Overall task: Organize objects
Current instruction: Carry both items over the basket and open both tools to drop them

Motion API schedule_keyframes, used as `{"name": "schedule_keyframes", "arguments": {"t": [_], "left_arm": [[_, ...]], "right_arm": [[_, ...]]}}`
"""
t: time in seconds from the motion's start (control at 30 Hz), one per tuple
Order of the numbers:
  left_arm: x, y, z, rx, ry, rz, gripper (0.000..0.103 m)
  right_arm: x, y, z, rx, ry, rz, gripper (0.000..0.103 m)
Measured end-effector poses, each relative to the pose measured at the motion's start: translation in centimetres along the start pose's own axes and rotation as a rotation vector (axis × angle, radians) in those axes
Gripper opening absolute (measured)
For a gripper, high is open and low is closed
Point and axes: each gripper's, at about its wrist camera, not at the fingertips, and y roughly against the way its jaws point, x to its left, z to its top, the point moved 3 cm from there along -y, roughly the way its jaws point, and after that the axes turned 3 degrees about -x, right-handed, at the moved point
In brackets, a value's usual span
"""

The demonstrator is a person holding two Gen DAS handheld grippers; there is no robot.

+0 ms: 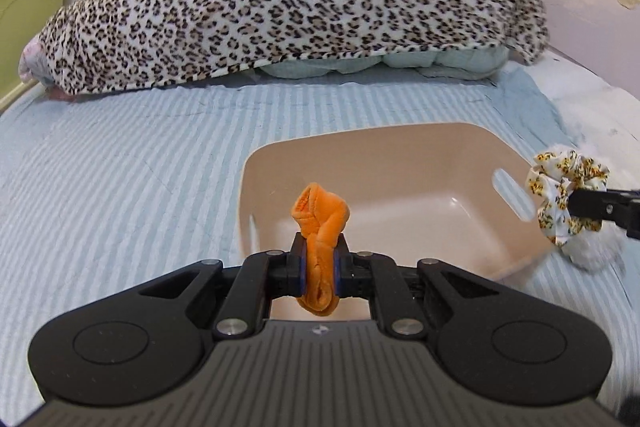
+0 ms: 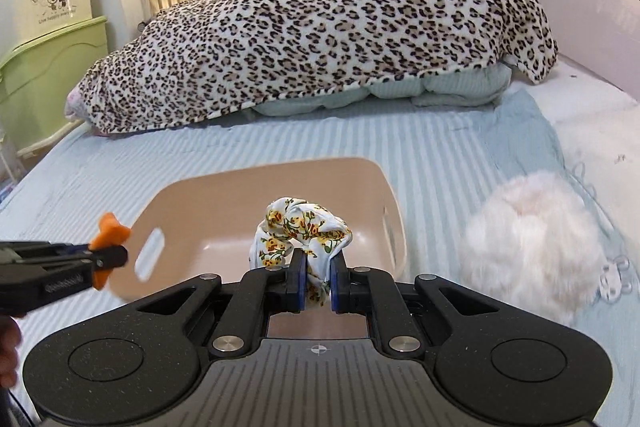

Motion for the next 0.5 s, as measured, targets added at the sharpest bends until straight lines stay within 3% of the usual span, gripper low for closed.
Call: {"name": "schedule_keyframes", "arguments": {"t": [0.17,0.5], "left_arm": [[-1.5,-3.4,0.5,0.045,-0.026,0.024,0.013],[-2.0,-7.4,-1.9,0.18,-0.041,0.042,0.016]], "right_arm": [[-0.1,-4.1,0.9,0.06,0.021,-0.042,0.011],[0.0,-9.0,-2.1,0.177,0.079,-0.106,0.012]]}}
